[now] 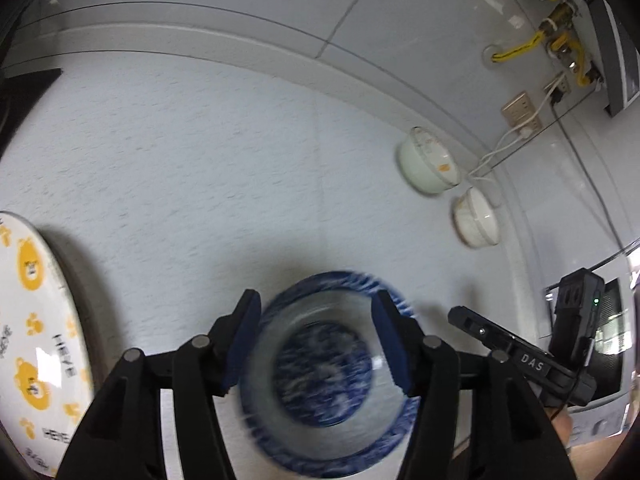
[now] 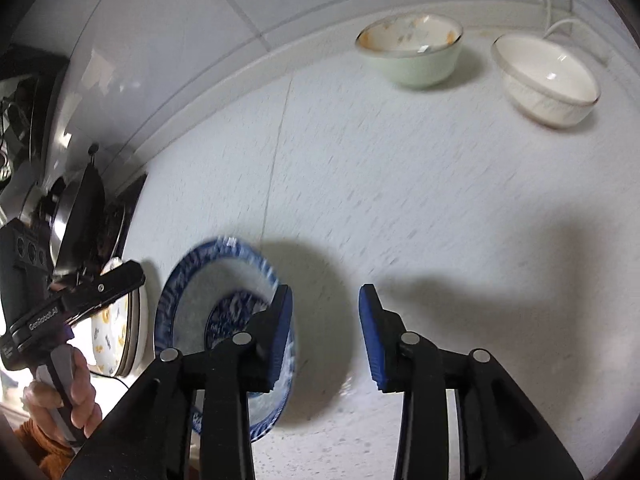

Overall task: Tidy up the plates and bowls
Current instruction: 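Carry the blue-and-white plate beside the bear stack and set it down, then move the right tool to the plain white gold-rimmed bowl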

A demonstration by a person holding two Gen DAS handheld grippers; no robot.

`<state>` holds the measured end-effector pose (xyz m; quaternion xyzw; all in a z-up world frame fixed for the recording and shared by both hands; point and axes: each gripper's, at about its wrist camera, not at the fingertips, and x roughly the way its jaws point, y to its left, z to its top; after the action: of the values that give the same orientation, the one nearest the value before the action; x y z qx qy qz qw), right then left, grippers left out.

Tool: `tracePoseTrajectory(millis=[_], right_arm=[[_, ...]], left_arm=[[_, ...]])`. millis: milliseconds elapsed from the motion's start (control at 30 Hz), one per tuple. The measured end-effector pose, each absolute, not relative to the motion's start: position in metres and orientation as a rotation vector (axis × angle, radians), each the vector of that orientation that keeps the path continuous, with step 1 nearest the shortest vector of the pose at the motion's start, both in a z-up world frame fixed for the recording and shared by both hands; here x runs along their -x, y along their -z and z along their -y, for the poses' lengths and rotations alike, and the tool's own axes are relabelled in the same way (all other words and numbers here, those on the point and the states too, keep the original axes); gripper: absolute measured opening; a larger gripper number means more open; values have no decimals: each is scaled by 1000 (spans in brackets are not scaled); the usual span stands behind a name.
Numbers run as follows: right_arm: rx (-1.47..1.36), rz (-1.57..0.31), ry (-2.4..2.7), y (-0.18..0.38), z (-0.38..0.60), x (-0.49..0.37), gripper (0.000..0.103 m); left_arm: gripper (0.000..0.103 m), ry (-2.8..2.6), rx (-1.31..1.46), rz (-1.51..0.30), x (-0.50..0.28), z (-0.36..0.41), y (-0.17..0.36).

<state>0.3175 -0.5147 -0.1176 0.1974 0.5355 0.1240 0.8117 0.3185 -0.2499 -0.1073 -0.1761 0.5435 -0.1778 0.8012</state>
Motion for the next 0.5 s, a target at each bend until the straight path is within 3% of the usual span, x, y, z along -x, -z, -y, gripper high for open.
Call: tracePoseTrajectory(millis=[200,500], right_arm=[[-410,-1048,-98,85,591,-338,57],[-390,-1061,0,88,676,-384,71]], left_arm=[[65,505,414,-1223,-351,323,105],[78,566,369,-1265,-403,451,122]])
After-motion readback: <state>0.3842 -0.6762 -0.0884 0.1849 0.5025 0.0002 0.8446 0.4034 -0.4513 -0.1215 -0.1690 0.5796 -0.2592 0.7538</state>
